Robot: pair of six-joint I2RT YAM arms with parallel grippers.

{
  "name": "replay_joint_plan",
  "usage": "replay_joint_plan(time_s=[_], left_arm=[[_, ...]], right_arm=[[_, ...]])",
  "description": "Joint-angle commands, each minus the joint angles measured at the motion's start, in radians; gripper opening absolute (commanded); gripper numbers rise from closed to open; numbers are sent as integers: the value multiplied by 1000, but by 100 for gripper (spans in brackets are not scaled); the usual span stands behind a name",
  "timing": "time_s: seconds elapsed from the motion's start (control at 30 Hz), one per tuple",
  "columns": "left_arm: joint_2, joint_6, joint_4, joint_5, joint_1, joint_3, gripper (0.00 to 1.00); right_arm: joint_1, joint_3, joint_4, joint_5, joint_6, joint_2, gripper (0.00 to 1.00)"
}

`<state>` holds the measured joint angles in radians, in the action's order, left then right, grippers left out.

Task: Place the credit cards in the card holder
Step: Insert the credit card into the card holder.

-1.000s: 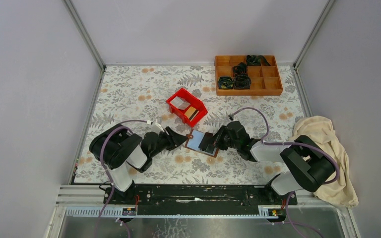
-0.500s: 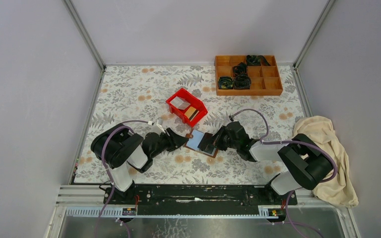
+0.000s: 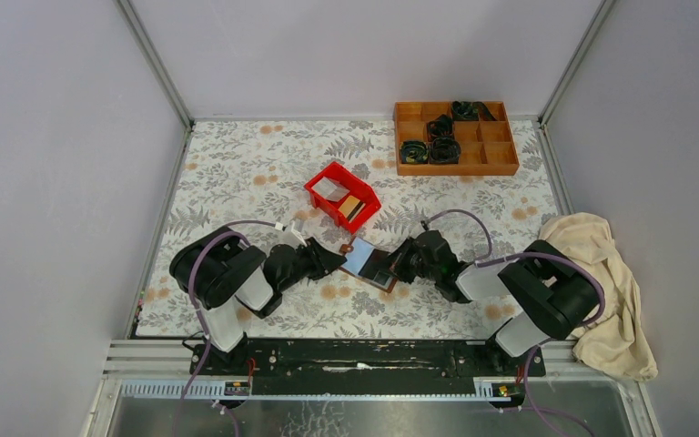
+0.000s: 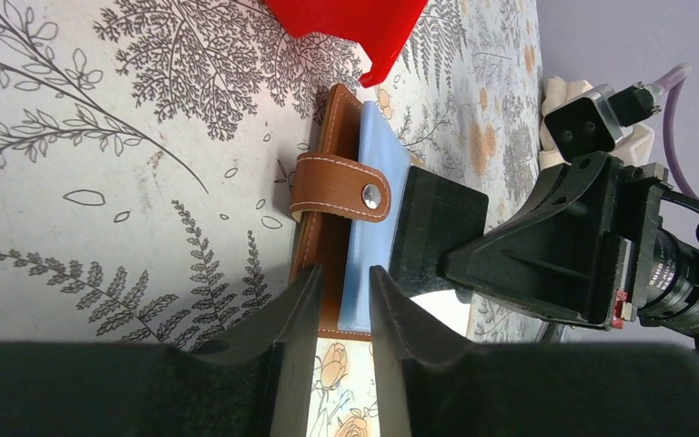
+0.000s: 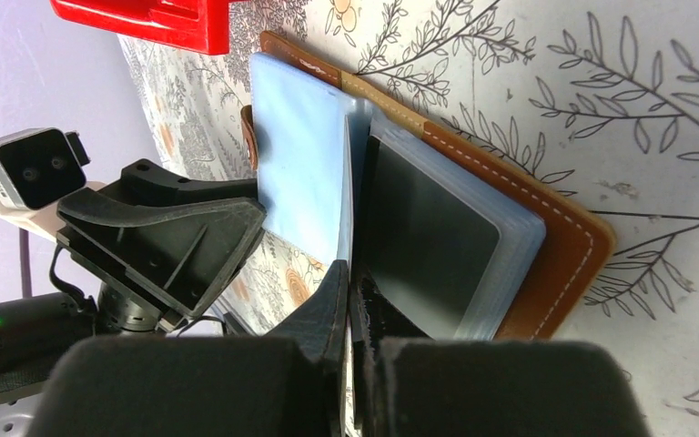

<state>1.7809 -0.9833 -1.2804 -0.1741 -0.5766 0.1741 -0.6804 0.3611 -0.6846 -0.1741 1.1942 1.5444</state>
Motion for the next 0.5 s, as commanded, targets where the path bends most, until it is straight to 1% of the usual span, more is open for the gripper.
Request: replay_joint_plan(time_s=[0.0, 0.47], left_arm=[[22, 38, -16, 15, -9, 9, 31], [19, 54, 3, 48, -21, -28, 26]], right_arm=[[-17, -13, -70, -10, 38, 31, 0], [-35, -5, -154, -16, 75, 108, 0]])
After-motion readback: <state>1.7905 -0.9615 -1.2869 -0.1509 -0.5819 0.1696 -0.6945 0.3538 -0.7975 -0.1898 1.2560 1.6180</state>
